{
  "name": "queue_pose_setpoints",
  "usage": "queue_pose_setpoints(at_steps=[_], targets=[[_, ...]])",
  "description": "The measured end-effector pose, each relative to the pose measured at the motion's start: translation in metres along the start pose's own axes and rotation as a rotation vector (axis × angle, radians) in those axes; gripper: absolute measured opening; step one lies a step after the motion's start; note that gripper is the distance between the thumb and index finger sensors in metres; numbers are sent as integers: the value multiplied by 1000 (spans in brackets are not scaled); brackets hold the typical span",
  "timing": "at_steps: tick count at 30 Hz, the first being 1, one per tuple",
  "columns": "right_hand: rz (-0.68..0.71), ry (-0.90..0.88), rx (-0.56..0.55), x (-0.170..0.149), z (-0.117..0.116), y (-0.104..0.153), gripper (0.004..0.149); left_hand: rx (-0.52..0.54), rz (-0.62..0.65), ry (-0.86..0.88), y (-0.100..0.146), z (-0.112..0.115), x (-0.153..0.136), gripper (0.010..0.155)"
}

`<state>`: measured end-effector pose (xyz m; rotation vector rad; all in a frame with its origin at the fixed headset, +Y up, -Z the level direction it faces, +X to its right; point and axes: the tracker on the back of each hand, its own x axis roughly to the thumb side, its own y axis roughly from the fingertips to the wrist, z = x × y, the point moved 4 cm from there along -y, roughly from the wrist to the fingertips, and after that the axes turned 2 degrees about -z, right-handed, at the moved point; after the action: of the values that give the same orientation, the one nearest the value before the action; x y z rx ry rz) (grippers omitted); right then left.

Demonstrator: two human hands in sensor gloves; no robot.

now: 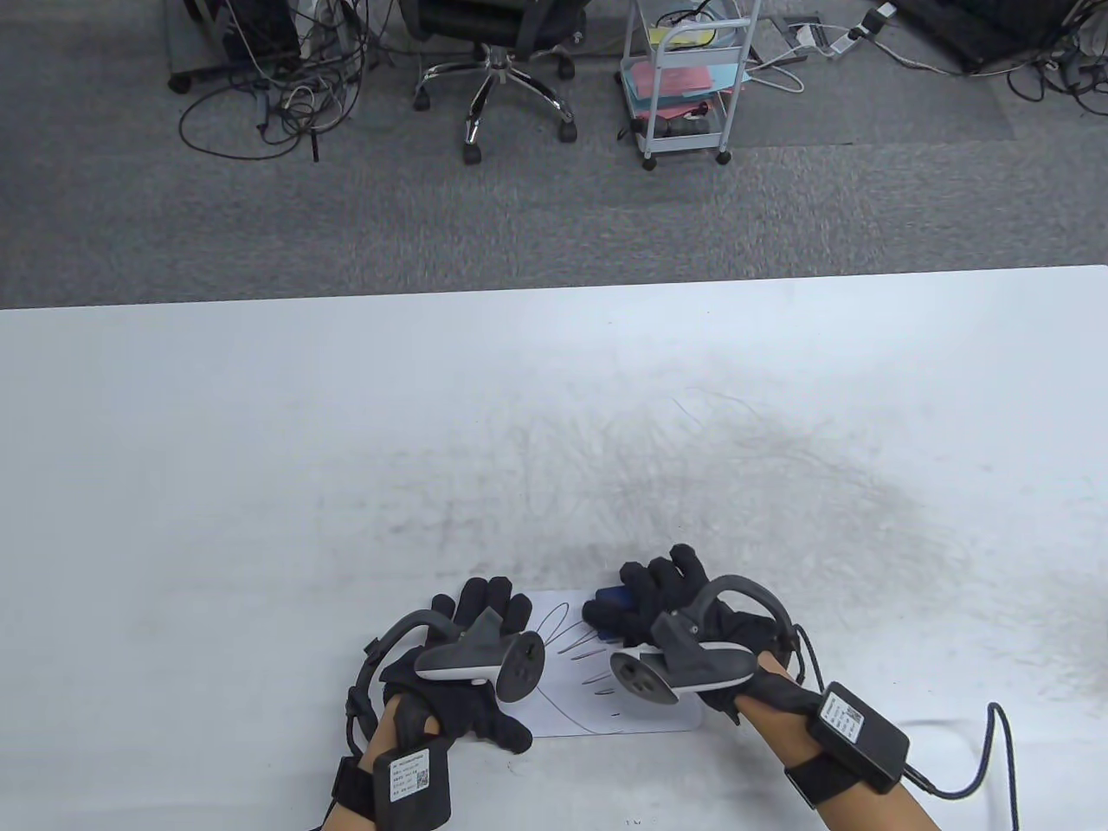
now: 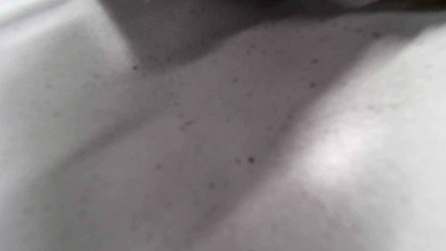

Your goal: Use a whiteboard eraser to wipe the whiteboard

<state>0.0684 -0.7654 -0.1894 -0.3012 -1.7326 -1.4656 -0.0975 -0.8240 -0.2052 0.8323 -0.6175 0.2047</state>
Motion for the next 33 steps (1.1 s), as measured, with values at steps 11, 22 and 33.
queue_pose_setpoints(at_steps=[11, 22, 33], targets=[[138, 116, -51, 63, 2, 66, 55, 0, -2, -3, 0, 0, 0, 134], [-41, -74, 63, -4, 0, -11, 55, 1, 5, -3, 0, 0, 0, 133], [-101, -96, 50, -35, 3, -50, 54, 1, 9, 1, 0, 0, 0, 133]])
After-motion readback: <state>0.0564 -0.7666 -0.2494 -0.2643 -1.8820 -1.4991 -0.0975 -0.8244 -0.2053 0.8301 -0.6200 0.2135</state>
